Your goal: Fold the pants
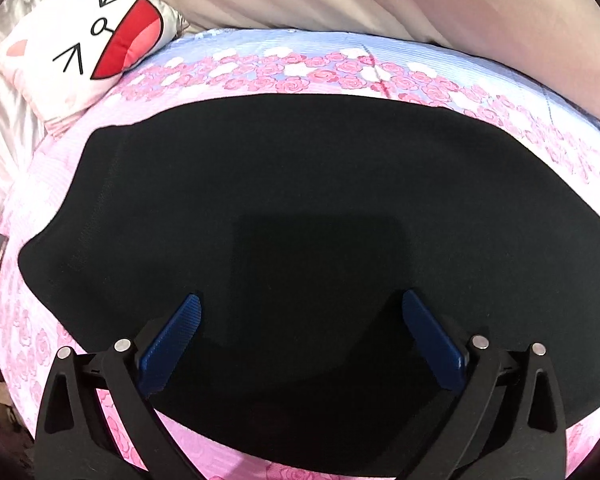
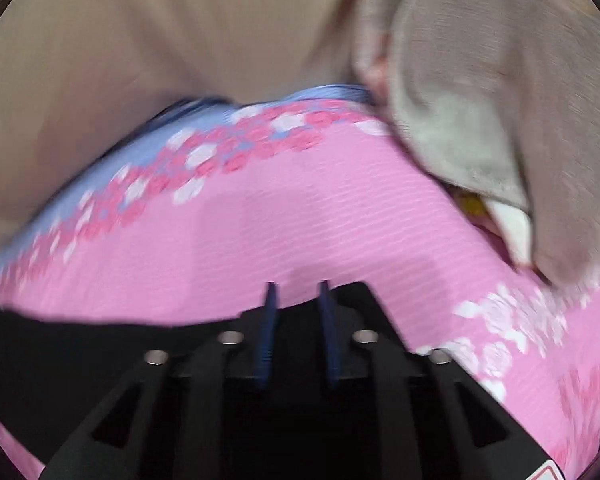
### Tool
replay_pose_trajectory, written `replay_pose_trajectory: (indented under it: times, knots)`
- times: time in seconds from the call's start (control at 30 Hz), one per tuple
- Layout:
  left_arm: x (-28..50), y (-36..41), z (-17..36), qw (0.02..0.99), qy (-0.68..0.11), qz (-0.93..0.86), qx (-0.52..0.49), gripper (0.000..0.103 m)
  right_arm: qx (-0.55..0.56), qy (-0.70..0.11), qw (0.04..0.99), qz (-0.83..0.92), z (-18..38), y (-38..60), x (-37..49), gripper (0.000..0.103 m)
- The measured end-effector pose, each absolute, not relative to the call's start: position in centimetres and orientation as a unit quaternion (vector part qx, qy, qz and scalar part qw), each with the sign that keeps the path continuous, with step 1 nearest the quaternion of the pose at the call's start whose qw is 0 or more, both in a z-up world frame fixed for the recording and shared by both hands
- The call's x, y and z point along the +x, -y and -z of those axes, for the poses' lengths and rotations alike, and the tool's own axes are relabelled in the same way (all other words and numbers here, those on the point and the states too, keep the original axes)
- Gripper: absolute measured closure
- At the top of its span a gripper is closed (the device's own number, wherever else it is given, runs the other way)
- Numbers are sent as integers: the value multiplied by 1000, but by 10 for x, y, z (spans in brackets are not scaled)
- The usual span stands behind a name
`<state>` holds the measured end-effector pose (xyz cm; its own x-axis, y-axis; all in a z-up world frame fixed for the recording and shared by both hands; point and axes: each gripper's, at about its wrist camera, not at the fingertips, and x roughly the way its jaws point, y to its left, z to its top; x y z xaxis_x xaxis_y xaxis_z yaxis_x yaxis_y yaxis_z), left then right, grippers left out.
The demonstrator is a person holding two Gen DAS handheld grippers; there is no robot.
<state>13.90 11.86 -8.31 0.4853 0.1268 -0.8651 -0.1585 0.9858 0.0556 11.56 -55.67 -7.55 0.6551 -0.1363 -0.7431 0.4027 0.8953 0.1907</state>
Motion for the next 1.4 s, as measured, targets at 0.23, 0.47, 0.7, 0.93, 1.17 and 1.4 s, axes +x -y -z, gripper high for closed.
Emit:
replay_pose_trajectory:
  times: [0.23,0.47,0.7,0.93,1.17,1.4]
  knots:
    - [137,-121,73,869,-493,-40,-34,5,157,-341,903,208,50,524,36,35]
    - [131,-102,54,897,-440,-41,-4,5,275,-330,867,253,74,549,-39,35]
    - [159,-133,56,883,-463,-67,-40,5,194,-330,923,37,24,437,44,45]
    - [152,-159,79,871,-486,-50,-63,5,119,-419,866,-246,18,203,213,45]
    - [136,-152,87,895,-445,-34,-10,5,-5,-493,828,-269,55,55,298,45]
    - [134,-154,87,901,-432,-27,-23,5,-98,-492,820,-278,77,-1,290,90]
